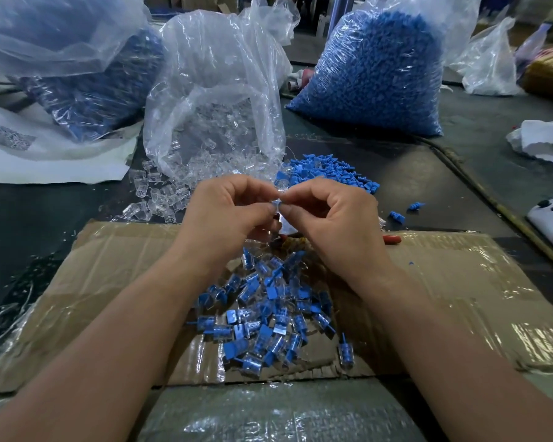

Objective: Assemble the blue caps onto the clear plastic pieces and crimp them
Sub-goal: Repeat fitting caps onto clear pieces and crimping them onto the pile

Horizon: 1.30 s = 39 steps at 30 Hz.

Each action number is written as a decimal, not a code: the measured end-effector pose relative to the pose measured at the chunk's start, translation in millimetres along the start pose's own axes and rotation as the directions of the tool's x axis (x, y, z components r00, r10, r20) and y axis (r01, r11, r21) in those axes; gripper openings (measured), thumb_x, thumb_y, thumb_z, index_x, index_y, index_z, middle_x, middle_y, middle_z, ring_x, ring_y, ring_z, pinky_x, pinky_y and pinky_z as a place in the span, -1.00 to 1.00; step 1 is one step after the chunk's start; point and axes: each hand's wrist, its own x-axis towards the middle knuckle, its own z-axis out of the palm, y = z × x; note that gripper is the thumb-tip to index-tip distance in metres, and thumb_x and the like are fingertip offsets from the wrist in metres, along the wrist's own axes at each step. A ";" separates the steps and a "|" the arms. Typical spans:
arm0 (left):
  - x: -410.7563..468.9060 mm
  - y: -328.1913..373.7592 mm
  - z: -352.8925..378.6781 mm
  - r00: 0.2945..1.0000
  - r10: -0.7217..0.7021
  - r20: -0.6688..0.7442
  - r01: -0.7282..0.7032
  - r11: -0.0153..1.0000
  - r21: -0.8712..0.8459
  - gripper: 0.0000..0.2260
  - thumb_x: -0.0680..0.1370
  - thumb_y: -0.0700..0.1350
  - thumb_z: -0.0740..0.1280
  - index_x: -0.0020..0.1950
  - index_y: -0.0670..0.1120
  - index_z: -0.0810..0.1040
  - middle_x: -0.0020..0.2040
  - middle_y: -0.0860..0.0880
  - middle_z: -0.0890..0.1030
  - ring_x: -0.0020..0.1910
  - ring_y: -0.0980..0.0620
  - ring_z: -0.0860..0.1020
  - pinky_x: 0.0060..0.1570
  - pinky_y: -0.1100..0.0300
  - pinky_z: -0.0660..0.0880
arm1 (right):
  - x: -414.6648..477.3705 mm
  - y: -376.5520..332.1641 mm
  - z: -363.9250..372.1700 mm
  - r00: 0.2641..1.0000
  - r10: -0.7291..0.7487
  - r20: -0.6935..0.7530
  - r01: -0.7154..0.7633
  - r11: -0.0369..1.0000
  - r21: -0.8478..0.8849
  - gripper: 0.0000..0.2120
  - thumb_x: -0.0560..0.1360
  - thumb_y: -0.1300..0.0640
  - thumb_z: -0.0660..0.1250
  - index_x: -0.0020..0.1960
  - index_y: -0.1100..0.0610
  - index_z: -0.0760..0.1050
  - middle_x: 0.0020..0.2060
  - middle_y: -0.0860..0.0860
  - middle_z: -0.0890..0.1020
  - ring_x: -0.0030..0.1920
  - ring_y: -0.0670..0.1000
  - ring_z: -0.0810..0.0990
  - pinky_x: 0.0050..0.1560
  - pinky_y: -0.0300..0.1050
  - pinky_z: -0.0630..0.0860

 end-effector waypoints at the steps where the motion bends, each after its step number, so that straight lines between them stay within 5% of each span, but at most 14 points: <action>1: 0.2 -0.2 -0.6 1.000 -0.001 -0.009 0.001 1.000 -0.012 -0.85 0.44 -0.39 0.33 -0.20 -0.15 0.56 -0.30 -0.13 0.62 -0.38 0.07 0.60 -0.35 0.29 0.57 | 0.3 0.2 -0.8 1.000 0.000 0.018 -0.001 1.000 0.022 -0.89 0.40 0.24 0.43 -0.07 0.17 0.63 -0.30 -0.18 0.58 -0.23 -0.21 0.57 -0.16 -0.37 0.51; 13: 3.6 -1.6 -7.9 0.992 -0.122 -0.016 0.117 0.980 -0.159 -0.88 0.40 -0.34 0.37 -0.28 -0.15 0.57 -0.49 -0.02 0.56 -0.56 0.11 0.48 -0.58 0.34 0.41 | 0.2 0.5 -5.3 0.989 -0.072 0.128 0.060 0.994 0.089 -0.77 0.38 0.23 0.44 0.03 0.08 0.58 -0.14 -0.17 0.57 -0.09 -0.16 0.57 -0.03 -0.31 0.52; 24: 2.5 0.8 -9.0 0.978 -0.147 0.150 0.177 0.960 -0.215 -0.84 0.21 -0.23 0.38 -0.23 -0.21 0.56 -0.43 -0.11 0.61 -0.49 0.05 0.57 -0.52 0.32 0.49 | 1.7 3.2 -9.1 0.988 -0.116 0.106 0.098 0.982 0.164 -0.79 0.30 0.25 0.49 -0.15 0.03 0.56 -0.25 -0.12 0.61 -0.22 -0.13 0.60 -0.12 -0.22 0.58; 39: 3.6 -0.5 -9.5 0.977 -0.137 0.164 0.170 0.963 -0.207 -0.93 0.21 -0.24 0.38 -0.34 -0.13 0.62 -0.40 -0.12 0.62 -0.45 0.02 0.59 -0.49 0.29 0.51 | 1.4 4.1 -11.3 0.982 -0.160 0.098 0.149 0.982 0.119 -0.79 0.30 0.23 0.49 -0.13 0.05 0.55 -0.27 -0.18 0.58 -0.23 -0.18 0.59 -0.17 -0.37 0.53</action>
